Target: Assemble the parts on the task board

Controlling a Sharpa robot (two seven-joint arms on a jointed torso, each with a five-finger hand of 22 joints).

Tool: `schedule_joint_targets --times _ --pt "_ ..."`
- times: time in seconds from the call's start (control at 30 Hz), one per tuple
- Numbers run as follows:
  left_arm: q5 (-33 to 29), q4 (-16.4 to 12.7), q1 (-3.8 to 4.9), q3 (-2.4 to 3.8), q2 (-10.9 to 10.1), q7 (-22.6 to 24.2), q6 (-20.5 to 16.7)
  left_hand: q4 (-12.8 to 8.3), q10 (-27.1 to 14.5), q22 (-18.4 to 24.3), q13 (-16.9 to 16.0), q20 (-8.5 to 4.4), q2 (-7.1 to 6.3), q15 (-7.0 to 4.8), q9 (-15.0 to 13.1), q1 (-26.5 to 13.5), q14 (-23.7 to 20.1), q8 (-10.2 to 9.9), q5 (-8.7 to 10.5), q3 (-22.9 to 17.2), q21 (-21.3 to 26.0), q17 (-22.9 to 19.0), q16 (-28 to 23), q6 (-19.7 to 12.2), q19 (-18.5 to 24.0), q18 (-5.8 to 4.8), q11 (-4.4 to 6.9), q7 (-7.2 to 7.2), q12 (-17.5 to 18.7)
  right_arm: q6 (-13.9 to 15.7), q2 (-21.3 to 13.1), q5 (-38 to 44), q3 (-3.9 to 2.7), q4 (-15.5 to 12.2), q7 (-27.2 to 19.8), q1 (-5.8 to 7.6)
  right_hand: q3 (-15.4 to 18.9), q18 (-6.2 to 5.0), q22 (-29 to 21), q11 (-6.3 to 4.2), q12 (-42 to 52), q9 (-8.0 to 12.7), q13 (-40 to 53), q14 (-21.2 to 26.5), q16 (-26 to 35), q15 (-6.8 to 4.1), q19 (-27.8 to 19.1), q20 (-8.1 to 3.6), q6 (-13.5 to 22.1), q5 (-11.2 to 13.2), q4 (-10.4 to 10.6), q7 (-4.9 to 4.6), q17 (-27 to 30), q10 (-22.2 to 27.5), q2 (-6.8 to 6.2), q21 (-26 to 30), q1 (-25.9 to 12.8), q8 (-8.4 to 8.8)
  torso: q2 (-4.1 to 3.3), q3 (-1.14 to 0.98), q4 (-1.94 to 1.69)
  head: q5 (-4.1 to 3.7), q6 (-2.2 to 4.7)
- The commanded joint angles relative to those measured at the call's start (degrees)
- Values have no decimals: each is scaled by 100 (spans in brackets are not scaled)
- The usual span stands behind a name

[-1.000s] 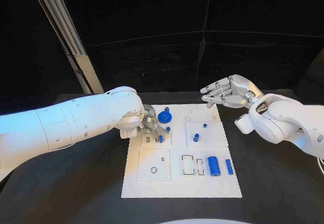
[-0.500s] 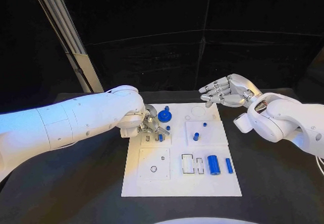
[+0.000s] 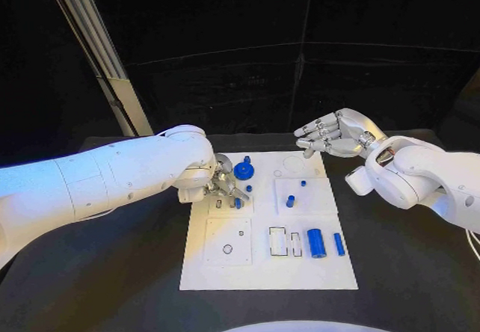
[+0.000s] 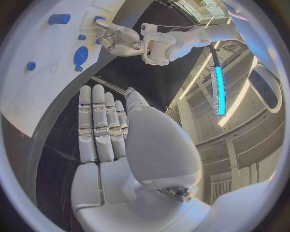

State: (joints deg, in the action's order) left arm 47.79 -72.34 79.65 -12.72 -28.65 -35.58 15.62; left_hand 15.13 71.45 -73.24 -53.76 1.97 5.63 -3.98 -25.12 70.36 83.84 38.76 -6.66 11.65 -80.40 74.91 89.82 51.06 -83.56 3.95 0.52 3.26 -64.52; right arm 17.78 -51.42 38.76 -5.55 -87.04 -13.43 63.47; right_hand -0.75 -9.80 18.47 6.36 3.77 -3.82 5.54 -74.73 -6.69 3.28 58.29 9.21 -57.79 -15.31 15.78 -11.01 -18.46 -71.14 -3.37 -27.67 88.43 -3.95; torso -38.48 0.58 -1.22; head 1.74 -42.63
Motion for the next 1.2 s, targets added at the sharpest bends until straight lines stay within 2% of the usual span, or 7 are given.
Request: schedule_joint_targets --times 0.03,0.43,0.6,0.8,0.97,1.07,1.2 --pt "28 15 7 1 16 -31 101 -28 18 -12 -8 -14 -3 -42 -11 74 616 43 -27 -39 -41 1509 18 -48 -85 -69 31 2 -14 -45 6 -3 -5 -2 -18 12 33 -61 -16 35 -10 5 -14 -13 32 4 29 18 32 -29 -7 5 14 17 -7 46 -63 33 -1 2 4 -5 -17" --pt "27 69 4 -6 57 3 149 -68 17 -36 -15 -15 10 -42 -37 160 616 61 -31 -106 -54 1509 18 -69 -87 -72 32 2 -17 -56 12 -3 -5 -1 -20 12 41 -60 -33 39 -10 4 -29 -1 59 11 22 24 37 -44 -12 2 23 26 -4 76 -66 32 -2 2 -1 -16 -18" --pt "26 60 3 -9 54 54 184 -181 4 -40 -10 -21 38 -51 -64 367 616 70 -43 -276 -54 1509 18 -107 -78 -70 43 -10 -5 -73 16 -3 -5 2 -21 12 41 -60 -33 39 -10 4 -29 -1 59 11 22 24 37 -44 -12 2 23 26 -4 76 -66 32 -2 2 0 -17 -32" --pt "25 43 3 -11 44 131 249 -528 -55 -29 33 -56 62 -93 -56 938 616 11 -126 -732 -43 1509 18 -180 -61 -64 91 -56 70 -93 25 -3 -5 10 -23 12 42 -60 -41 41 -10 4 -35 1 69 13 21 26 40 -57 -14 0 27 30 2 88 -66 32 -1 2 -1 -15 -44" --pt "-12 5 2 -12 17 209 190 -661 -84 -15 76 -76 6 -103 -10 1165 616 -95 -201 -1249 -27 1509 18 -194 -46 -59 96 -47 152 -104 35 -3 -5 21 -25 12 43 -60 -49 42 -8 4 -42 0 77 14 21 28 43 -75 -17 -1 29 32 7 101 -65 32 -2 3 -3 -16 -50" --pt "-50 -32 1 -12 -16 272 94 -763 -101 -2 119 -79 -161 -99 -5 1266 616 -139 -598 -1863 -11 1509 18 -223 -37 -54 75 -30 230 -110 42 -3 -5 27 -26 11 43 -61 -52 42 -8 4 -44 -1 81 15 21 29 43 -83 -19 -1 30 33 9 105 -64 32 0 4 -3 -21 -53" --pt "-79 -125 1 -11 -101 388 -127 -901 -50 -4 154 -45 -628 -42 -115 1078 616 -52 -689 -3154 2 1509 18 -297 -35 -51 66 39 293 -118 49 -3 -4 40 -28 11 44 -61 -58 43 -7 4 -50 -3 87 15 23 30 46 -102 -22 -2 32 35 12 115 -62 32 0 6 -9 -31 -58"
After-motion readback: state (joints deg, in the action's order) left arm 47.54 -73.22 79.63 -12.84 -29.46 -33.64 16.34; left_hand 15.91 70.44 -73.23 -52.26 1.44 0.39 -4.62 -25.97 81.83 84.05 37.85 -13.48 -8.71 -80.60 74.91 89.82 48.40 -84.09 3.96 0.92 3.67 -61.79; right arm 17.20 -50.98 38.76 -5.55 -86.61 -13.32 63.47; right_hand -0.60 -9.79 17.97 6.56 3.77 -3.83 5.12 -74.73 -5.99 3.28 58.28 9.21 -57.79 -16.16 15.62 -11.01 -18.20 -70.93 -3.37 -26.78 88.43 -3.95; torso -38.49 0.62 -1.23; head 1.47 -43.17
